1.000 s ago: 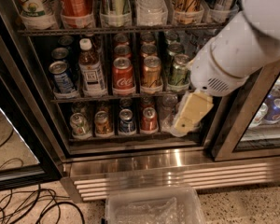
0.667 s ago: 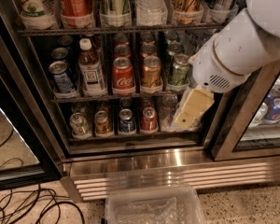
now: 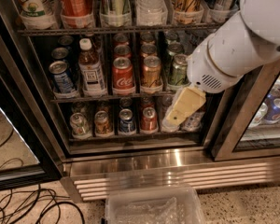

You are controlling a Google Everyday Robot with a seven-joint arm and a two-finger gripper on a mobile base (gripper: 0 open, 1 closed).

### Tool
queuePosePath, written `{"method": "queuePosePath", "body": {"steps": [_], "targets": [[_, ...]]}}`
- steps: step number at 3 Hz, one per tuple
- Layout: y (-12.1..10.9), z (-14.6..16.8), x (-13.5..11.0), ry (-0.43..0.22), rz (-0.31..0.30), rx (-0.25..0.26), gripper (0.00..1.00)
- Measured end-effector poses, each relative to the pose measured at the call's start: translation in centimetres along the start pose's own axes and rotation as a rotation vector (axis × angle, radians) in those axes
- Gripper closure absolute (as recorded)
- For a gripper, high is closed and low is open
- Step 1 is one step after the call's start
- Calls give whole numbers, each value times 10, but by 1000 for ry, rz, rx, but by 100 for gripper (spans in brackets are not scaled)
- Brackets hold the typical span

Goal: Pick coke can from middle shelf of fridge

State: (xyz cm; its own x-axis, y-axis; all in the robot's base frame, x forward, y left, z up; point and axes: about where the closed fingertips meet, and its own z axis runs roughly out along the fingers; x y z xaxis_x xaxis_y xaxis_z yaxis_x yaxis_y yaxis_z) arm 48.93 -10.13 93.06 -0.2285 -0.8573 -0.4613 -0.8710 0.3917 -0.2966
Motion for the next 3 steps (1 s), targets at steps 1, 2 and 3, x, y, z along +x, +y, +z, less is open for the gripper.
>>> {"method": "queuePosePath", "body": {"steps": [1, 2, 3], "targets": [[19, 25, -9, -96, 146, -15, 0], [32, 43, -47, -254, 265, -21, 0], [29, 47, -95, -408, 276, 10, 0]]}}
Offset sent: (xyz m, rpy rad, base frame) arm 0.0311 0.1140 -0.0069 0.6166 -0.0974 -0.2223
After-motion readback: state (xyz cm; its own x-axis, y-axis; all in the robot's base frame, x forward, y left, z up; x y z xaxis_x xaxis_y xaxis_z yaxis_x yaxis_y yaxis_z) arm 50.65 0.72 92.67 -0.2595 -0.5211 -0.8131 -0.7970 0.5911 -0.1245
